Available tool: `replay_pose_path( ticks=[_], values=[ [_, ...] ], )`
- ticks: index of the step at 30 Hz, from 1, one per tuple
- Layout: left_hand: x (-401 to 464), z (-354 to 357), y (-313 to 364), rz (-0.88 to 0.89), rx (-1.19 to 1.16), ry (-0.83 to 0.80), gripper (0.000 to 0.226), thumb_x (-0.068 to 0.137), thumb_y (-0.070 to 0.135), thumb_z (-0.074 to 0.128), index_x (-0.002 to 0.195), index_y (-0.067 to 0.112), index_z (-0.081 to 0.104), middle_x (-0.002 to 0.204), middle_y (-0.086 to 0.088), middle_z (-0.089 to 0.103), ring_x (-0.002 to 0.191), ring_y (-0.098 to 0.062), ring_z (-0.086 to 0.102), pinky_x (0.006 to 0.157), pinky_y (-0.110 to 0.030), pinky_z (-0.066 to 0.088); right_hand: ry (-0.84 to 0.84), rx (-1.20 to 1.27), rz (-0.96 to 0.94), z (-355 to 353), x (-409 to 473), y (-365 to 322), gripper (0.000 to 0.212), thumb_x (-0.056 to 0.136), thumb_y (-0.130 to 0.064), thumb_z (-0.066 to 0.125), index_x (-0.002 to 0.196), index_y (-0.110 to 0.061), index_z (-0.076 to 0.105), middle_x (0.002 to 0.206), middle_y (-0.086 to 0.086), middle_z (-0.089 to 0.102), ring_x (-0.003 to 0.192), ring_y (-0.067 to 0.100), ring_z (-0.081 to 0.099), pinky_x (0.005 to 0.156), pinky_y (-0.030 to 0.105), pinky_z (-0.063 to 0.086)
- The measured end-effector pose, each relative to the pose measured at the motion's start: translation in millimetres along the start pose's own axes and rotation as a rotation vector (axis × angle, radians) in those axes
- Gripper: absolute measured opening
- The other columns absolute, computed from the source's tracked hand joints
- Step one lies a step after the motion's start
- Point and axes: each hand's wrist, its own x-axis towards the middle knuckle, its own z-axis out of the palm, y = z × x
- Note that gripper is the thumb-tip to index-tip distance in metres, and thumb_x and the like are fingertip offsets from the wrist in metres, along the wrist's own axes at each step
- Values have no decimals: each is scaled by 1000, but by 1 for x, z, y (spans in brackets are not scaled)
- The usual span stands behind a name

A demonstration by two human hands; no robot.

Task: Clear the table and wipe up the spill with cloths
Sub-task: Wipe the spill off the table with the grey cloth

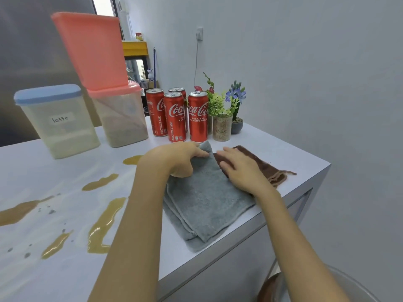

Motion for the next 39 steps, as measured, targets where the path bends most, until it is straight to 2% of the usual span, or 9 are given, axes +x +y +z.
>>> replay_pose_path(
  ticks=[4, 15, 19, 22, 24, 27, 31, 36, 39],
  values=[
    [12, 4, 4, -2, -21, 4, 79, 81, -11, 39, 145, 35, 29, 154, 9, 18, 139, -22, 24, 108, -36, 28, -186, -168, 5, 11, 9, 11, 47, 103, -39, 15, 149, -36, 18, 158, -11, 14, 146, 15, 7, 117, 42, 3],
    [19, 2, 1, 37, -190, -8, 85, 77, -13, 37, 141, 43, 34, 155, 15, 15, 142, -18, 17, 115, -42, 23, -230, -230, 164, -10, 15, 53, 49, 100, -48, 10, 149, -43, 5, 158, -16, -1, 146, 13, -3, 117, 44, -4],
    [19, 4, -1, 66, -246, 27, 84, 76, -14, 36, 139, 42, 38, 153, 15, 20, 139, -18, 22, 112, -43, 28, -182, -173, 256, -20, 21, 65, 50, 101, -47, 11, 149, -39, 11, 159, -13, 6, 147, 15, 1, 116, 45, -6],
    [19, 7, -1, 86, -268, 83, 81, 78, -16, 34, 138, 39, 41, 151, 14, 24, 136, -18, 26, 111, -40, 31, 12, 160, 155, -23, 11, 43, 50, 101, -46, 18, 146, -27, 31, 154, -12, 23, 145, 11, 4, 116, 41, -11],
    [19, 8, 0, 100, -289, 128, 81, 77, -17, 33, 136, 37, 44, 149, 14, 28, 133, -16, 29, 108, -37, 34, 32, 571, 59, -29, -1, 18, 51, 99, -47, 29, 142, -23, 41, 146, -19, 29, 137, -4, 13, 117, 26, 7],
    [18, 9, 1, 146, -337, 193, 80, 75, -19, 34, 130, 35, 52, 142, 13, 37, 127, -14, 35, 105, -35, 38, -101, 849, -55, -32, -7, -2, 46, 91, -41, 52, 133, -23, 52, 128, -20, 54, 111, -18, 46, 88, 5, 40],
    [14, 9, -1, 173, -432, 339, 65, 70, -19, 38, 98, 31, 67, 126, 10, 50, 118, -13, 44, 97, -33, 44, -9, 974, -26, -28, -5, -6, 23, 85, -7, 66, 107, -14, 64, 91, 4, 67, 80, 7, 65, 77, 24, 55],
    [6, 10, -11, 131, -409, 303, 35, 87, -4, 49, 92, 27, 62, 108, 7, 56, 98, -16, 52, 72, -19, 45, 216, 1071, -30, -40, -13, -7, 15, 83, -3, 67, 91, -14, 61, 86, 6, 63, 69, 11, 64, 63, 25, 54],
    [-4, 4, -10, 164, -466, 314, 35, 91, -2, 46, 91, 29, 61, 106, 9, 56, 95, -16, 54, 72, -25, 51, 315, 1056, -69, -53, -21, -11, 14, 84, -6, 67, 90, -19, 63, 87, 4, 65, 66, 14, 65, 61, 29, 55]
  ],
)
